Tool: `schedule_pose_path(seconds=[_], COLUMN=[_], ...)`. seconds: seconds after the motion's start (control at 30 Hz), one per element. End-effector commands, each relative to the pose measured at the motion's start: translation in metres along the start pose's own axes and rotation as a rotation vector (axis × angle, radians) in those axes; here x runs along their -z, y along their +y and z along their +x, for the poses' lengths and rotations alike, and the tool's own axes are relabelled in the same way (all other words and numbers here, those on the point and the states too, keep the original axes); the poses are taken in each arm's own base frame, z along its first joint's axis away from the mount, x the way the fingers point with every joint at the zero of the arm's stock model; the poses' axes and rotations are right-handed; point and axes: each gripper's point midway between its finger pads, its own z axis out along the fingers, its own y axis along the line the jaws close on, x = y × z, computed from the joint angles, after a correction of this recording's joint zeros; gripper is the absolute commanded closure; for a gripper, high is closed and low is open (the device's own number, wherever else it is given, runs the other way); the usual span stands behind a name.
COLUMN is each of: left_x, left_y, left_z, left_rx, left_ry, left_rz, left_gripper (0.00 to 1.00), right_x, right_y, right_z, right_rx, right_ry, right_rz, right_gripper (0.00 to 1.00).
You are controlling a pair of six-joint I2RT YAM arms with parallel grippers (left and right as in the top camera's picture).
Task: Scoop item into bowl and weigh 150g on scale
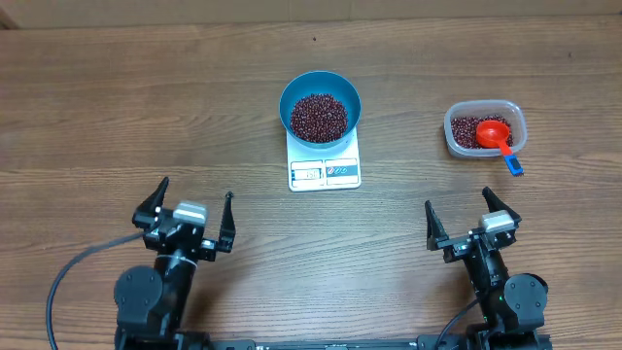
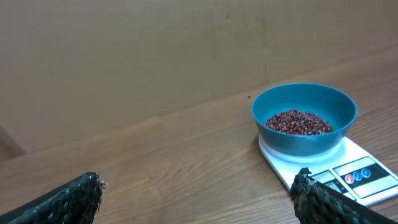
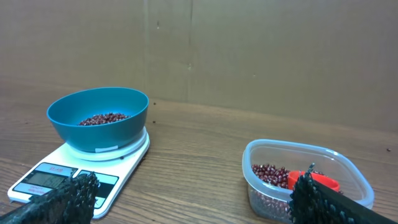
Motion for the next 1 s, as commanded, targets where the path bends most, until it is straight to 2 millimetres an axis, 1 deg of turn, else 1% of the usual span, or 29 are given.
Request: schedule_pose_path(seconds=[0.0,0.2,0.27,0.37,0.57,0.63,0.67,0.77,0.97], left_x=[0.006,0.01,0.008,0.005,-0.003,-0.003,-0.003,-0.003,-0.003], left_y=[0.006,0.014,0.017,0.016,0.012,0.012,0.011,0.015,0.014], left_z=[0.01,0.025,0.031,0.039,0.067,0.073,0.08,0.084,0.083], left_rx=[0.022,0.051,0.056,0.056,0.06,0.06,0.064,0.066,0.066], left_ry=[-0.049,-0.105,-0.11,-0.105,-0.063,-0.036,-0.007,0.007,0.005], left_rz=[-0.046,-0.104,-0.122,-0.123,-0.119,-0.121,-0.119,-0.14,-0.135], left_gripper=[0.01,0.0,0.0,0.0,0.0,0.0,0.0,0.0,0.01], right_x=[0.0,0.0,0.0,0.0,0.0,0.0,0.0,0.0,0.0], right_y=[0.0,0.0,0.0,0.0,0.0,0.0,0.0,0.0,0.0], right_z=[0.001,0.002,0.001,0.002,0.002,0.002,0.002,0.002,0.002], right_rx=[-0.007,-0.007,-0.006,-0.007,-0.007,-0.007,-0.007,-0.007,-0.007], right_ry=[-0.005,-0.004,-0.005,-0.004,-0.004,-0.004,-0.004,-0.004,-0.004], right_rz=[0.003,0.003,0.003,0.003,0.003,0.003,0.003,0.003,0.003], right_gripper=[0.0,0.0,0.0,0.0,0.0,0.0,0.0,0.0,0.0])
